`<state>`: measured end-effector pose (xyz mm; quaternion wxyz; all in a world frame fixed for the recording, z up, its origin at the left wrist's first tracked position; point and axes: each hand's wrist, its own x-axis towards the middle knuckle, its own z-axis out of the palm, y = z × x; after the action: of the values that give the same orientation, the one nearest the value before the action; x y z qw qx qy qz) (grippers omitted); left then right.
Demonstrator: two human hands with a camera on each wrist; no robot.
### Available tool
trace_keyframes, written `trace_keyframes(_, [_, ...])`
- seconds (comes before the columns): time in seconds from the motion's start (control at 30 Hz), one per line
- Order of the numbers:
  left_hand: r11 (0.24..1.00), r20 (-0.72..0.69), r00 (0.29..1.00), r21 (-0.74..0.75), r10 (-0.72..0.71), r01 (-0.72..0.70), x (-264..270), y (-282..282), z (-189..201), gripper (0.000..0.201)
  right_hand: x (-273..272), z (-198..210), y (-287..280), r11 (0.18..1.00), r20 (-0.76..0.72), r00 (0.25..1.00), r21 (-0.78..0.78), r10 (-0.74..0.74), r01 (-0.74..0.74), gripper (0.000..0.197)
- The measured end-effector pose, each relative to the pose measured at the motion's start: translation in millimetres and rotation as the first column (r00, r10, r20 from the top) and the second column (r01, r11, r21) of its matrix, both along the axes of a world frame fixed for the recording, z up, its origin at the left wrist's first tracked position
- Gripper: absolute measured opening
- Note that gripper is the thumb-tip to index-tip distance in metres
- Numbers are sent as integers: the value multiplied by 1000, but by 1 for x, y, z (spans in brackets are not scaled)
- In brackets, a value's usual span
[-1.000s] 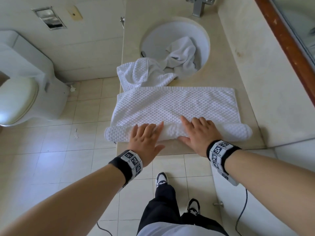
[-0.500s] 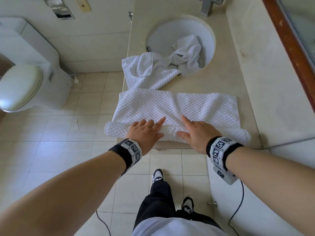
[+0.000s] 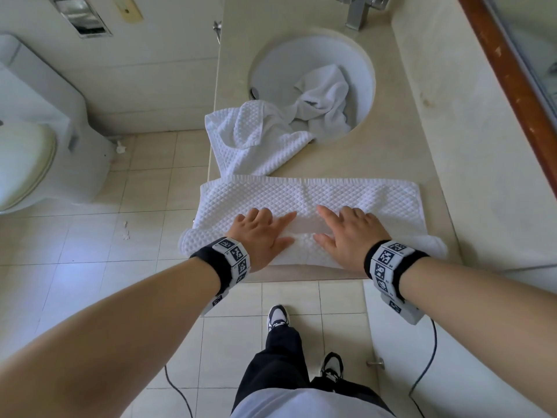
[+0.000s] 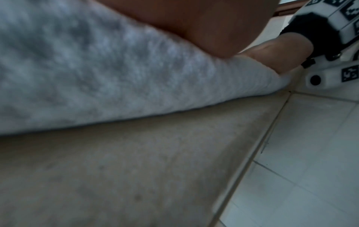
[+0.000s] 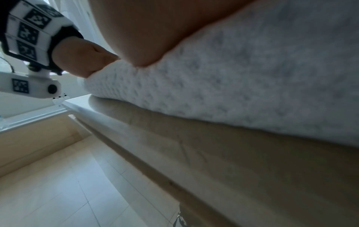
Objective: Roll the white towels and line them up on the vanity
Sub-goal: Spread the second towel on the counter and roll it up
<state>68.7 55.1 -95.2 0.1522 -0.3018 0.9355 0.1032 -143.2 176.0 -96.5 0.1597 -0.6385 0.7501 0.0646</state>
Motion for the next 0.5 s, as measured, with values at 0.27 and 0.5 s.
trace_keyframes(0.27, [999,16,999,39,29,-29,-8,-14,-4,66,4,5,4,991,-35,999,-130,-20,15,65])
trace_keyframes(0.5, [996,58,997,69,48,-52,-11,-19,-4,63,22,-4,48,973,-91,995,-225,35,-55,75])
